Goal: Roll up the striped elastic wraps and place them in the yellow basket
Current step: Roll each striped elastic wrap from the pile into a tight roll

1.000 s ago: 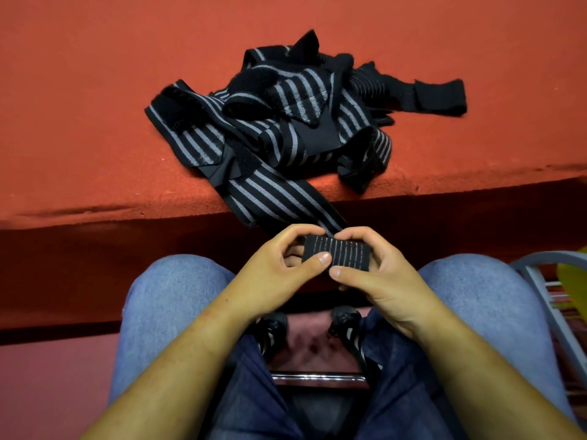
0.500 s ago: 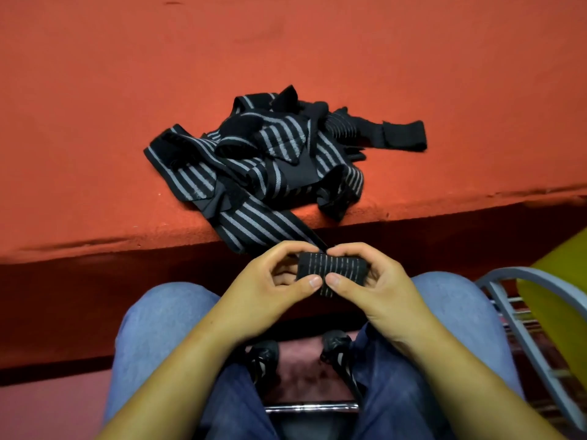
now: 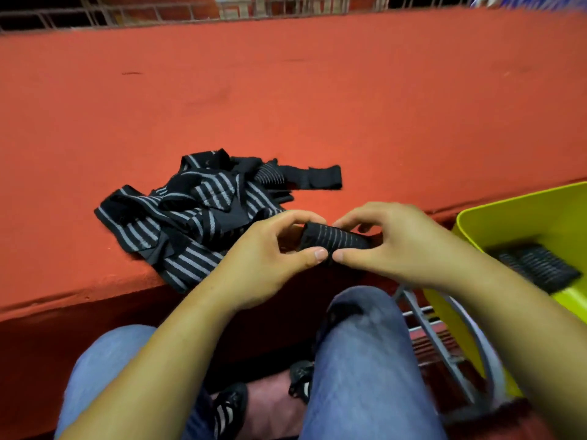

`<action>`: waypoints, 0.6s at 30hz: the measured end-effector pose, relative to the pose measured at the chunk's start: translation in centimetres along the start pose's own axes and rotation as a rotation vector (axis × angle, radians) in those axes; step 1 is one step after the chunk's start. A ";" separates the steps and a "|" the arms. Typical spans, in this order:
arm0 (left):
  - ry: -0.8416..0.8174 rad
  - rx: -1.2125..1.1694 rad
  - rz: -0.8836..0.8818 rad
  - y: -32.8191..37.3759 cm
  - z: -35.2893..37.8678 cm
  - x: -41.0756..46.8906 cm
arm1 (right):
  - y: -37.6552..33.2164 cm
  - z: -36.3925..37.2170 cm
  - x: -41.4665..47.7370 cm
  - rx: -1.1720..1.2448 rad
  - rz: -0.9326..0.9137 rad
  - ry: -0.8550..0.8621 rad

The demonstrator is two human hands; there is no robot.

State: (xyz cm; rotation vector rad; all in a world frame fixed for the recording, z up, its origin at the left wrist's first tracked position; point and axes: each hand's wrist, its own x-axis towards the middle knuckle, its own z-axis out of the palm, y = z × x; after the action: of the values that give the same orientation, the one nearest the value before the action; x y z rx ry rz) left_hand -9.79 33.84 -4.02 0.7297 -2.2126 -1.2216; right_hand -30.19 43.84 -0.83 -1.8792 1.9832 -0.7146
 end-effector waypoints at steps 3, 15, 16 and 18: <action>-0.042 0.045 0.040 2.1 1.4 1.6 | 0.2 -3.6 -0.4 -0.175 0.015 -0.040; -0.166 -0.033 0.168 8.2 9.2 9.2 | 4.9 -13.8 -2.9 -0.309 0.221 -0.123; -0.154 -0.058 0.154 8.4 10.4 9.8 | 5.8 -14.6 -3.3 -0.299 0.261 -0.121; -0.135 -0.093 0.110 8.2 12.0 10.5 | 7.7 -16.0 -3.8 -0.290 0.333 -0.108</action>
State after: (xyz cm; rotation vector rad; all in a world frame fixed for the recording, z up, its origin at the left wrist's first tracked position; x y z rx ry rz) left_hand -27.01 37.73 -0.70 0.4957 -2.2536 -1.3428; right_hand -45.02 49.91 7.74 -1.6246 2.3479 -0.2387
